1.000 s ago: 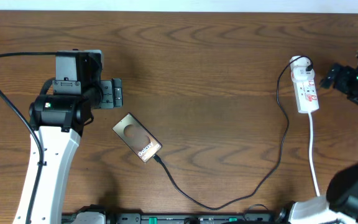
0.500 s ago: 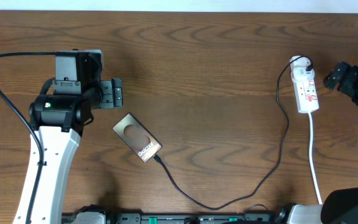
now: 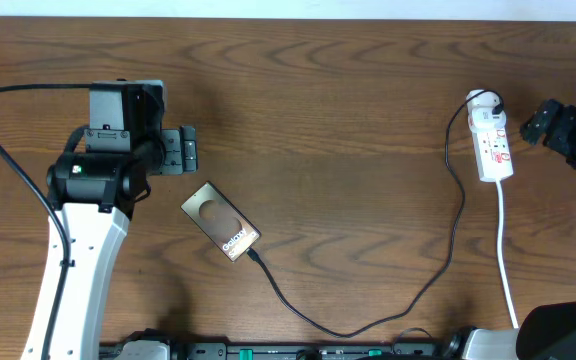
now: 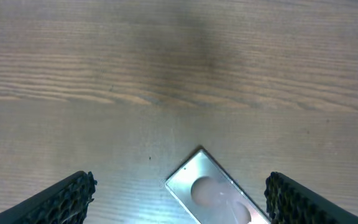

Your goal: Plug charger to phone and switch on socket

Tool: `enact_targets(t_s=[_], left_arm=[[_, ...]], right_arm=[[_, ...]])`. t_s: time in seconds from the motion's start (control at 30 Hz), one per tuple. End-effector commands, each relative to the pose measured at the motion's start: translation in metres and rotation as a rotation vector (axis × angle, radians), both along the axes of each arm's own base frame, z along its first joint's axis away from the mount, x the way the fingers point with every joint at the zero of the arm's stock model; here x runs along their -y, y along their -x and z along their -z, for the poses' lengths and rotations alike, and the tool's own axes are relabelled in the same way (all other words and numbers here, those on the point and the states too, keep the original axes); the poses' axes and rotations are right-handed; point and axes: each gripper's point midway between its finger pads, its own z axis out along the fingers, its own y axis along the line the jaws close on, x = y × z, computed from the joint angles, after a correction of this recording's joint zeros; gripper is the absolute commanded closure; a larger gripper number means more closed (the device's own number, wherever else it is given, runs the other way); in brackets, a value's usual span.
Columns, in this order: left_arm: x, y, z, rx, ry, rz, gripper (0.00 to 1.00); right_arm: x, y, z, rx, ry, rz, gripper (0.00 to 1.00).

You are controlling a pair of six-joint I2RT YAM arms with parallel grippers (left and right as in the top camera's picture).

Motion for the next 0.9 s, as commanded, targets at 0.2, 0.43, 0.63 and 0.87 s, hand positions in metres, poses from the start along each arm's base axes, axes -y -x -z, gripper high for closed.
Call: enact_targets(t_s=[0.2, 0.43, 0.63, 0.87], left_arm=[[-0.007, 0.062, -0.038, 0.050, -0.017, -0.011, 0.10], [-0.010, 0.102, -0.081, 0.226, -0.004, -0.013, 0.10], [-0.008, 0.133, -0.093, 0.289, 0.022, -0.003, 0.10], [-0.006, 0.121, -0.079, 0.437, 0.044, -0.004, 0.10]], right_arm=[[-0.003, 0.000, 0.000, 0.001, -0.012, 0.005, 0.01], [-0.003, 0.000, 0.000, 0.001, -0.013, 0.005, 0.01], [-0.003, 0.000, 0.000, 0.001, -0.013, 0.005, 0.01], [-0.003, 0.000, 0.000, 0.001, -0.013, 0.005, 0.01]])
